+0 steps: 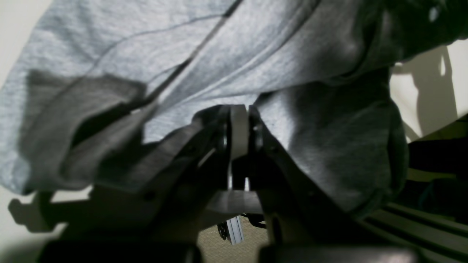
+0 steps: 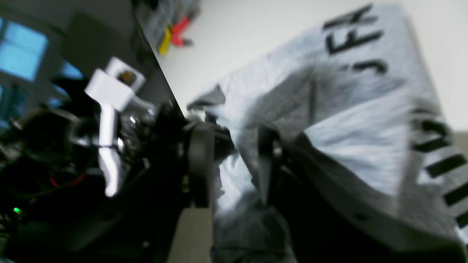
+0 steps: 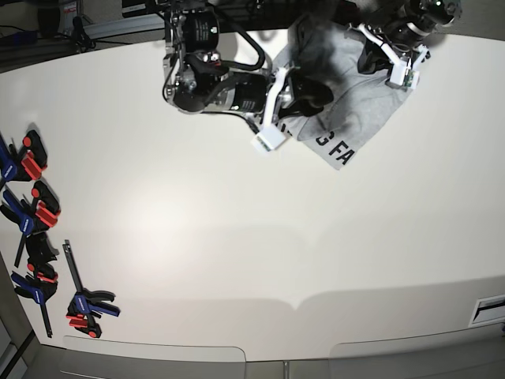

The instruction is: Fold the T-shirt properly

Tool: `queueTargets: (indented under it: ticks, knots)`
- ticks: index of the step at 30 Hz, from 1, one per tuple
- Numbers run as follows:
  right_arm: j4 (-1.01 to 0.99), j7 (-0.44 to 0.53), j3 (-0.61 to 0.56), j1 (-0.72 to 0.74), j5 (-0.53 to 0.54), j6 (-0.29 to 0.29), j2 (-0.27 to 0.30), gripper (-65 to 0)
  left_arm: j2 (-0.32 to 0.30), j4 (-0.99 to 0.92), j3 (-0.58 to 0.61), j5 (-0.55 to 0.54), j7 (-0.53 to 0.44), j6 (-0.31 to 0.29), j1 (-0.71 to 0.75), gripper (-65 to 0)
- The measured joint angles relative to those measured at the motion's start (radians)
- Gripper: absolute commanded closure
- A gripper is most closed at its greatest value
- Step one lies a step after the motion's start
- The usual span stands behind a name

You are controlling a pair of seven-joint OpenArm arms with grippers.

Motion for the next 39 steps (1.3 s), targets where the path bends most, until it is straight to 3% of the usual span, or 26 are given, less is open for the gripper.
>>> queueTargets:
  ticks: [6,11,16,18,29,39]
  knots:
    - [0.0,0.031,0.005,0.001,-0.004,0.0,0.0,-13.4,0.0,0.0,0.0,0.0,0.0,0.0,0.0,0.0]
    - [0.031,0.045,0.143,0.03,-0.014,0.0,0.0,-14.1,0.0,0.0,0.0,0.0,0.0,0.0,0.0,0.0]
    - [0.033,0.113,0.22,0.05,-0.024,0.001,0.034,-31.8,0.0,0.0,0.0,0.0,0.0,0.0,0.0,0.0]
    - [0.033,0.143,0.208,0.05,-0.069,0.001,0.058,-35.2,0.0,0.0,0.0,0.0,0.0,0.0,0.0,0.0]
    - [0.032,0.129,0.052,0.043,-0.123,0.001,0.064,-35.1,0.0,0.0,0.0,0.0,0.0,0.0,0.0,0.0]
    - [0.032,0.123,0.039,0.041,-0.147,0.001,0.064,-34.4,0.0,0.0,0.0,0.0,0.0,0.0,0.0,0.0]
